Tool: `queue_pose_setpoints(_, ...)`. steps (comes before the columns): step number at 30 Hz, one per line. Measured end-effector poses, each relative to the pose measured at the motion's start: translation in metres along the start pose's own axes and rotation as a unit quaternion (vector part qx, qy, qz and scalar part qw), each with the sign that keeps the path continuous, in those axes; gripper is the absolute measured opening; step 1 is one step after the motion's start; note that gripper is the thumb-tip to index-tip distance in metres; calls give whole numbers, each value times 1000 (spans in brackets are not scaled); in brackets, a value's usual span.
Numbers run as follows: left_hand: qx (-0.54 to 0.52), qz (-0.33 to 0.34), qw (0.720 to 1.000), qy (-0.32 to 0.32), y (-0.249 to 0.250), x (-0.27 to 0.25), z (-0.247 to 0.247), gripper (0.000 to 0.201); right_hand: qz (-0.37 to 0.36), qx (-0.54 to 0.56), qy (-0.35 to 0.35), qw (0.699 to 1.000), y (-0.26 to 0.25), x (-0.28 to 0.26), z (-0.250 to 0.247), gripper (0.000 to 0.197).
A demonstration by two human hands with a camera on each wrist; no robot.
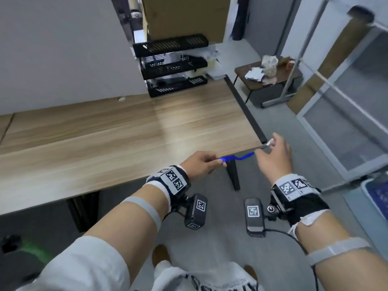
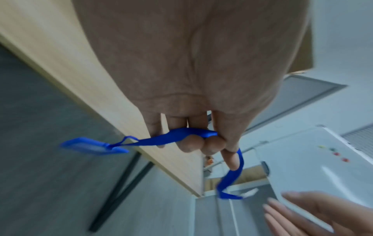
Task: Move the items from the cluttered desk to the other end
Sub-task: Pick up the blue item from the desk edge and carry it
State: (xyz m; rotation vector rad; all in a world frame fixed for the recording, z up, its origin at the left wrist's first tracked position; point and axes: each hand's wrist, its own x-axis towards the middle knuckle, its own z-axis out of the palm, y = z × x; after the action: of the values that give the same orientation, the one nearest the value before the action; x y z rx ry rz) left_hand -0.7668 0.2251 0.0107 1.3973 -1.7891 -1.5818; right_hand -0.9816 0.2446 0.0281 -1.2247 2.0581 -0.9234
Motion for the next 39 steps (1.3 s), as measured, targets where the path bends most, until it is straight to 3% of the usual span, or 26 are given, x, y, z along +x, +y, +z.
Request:
queue_pose_setpoints(3,27,52,998,-14,42,21,52,15,-113,6,-130,985,7,-5,-36,38)
queue_pose_setpoints(5,42,84,995,-18,65,28,83,22,-130,16,-213,968,14,-3,-51,30)
queue_pose_setpoints(9,24,98,995,-10,89,44,125,18,-120,-81,-227,963,32,16,-83,26)
queue_pose_setpoints(12,-26,66,997,3,91,58,143,39,-104,-75,-249,960,47,36,-105,27)
queue_pose_setpoints(17,-1,19,1000,14,94,101,165,16,-85,-94,-148,981,76,82,-139,21)
queue_pose_setpoints(22,26,7,1000,11,109,164,185,22,-39,-94,-5,995,100,156,-187,26)
queue_pose_setpoints(25,30,18,999,19,117,199,195,23,-19,-118,3,993,115,195,-206,25)
queue_pose_setpoints(28,5,29,999,24,137,223,201,22,-62,-97,-49,992,124,223,-205,18)
queue_pose_setpoints(31,12,39,999,11,157,236,205,14,-111,22,-192,975,115,230,-188,20)
queue_pose_setpoints(33,11,49,999,21,166,242,206,17,-122,47,-269,954,112,235,-172,26)
queue_pose_setpoints(35,9,43,998,46,169,249,207,17,-127,55,-304,943,115,246,-164,38)
queue_pose_setpoints(39,-10,-26,991,134,168,254,216,21,-167,15,-353,920,122,273,-170,38)
